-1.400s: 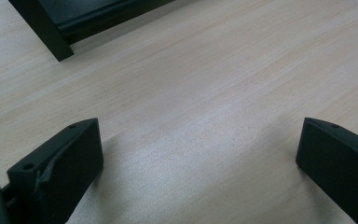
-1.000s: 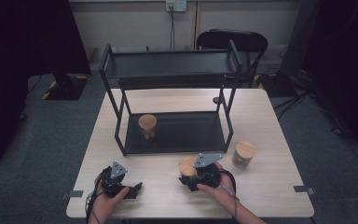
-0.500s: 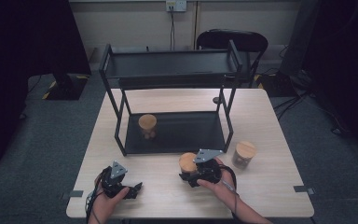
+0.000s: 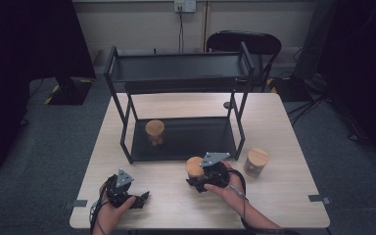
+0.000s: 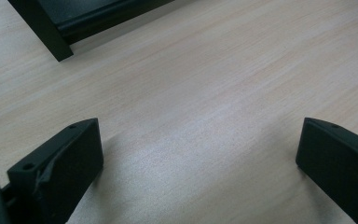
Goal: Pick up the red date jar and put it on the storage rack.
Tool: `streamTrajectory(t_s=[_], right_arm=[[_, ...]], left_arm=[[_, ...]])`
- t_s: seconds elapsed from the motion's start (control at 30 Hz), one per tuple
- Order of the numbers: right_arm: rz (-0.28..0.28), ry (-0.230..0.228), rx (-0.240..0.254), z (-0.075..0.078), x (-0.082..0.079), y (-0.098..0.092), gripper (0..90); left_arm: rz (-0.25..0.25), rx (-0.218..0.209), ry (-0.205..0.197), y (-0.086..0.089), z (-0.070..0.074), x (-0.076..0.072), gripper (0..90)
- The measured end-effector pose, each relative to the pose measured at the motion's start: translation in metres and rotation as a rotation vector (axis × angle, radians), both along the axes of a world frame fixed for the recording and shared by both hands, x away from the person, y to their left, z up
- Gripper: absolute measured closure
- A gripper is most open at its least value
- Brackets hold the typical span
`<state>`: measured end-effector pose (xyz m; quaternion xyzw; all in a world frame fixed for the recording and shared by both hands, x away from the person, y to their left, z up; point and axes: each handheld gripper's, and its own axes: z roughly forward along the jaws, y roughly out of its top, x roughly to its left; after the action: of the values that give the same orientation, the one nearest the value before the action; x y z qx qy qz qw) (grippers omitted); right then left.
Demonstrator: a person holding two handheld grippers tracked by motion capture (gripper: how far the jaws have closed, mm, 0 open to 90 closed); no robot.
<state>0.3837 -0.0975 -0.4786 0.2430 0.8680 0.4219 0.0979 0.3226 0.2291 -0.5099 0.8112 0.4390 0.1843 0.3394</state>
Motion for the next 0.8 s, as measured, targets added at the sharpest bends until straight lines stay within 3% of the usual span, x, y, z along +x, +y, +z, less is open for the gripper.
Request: streamTrajectory(t_s=[0.8], right_arm=[[-0.024, 0.013, -0.012, 0.009, 0.023, 0.012, 25.7]], left_arm=[[-0.003, 0.0, 0.0, 0.0, 0.0, 0.0, 0.2]])
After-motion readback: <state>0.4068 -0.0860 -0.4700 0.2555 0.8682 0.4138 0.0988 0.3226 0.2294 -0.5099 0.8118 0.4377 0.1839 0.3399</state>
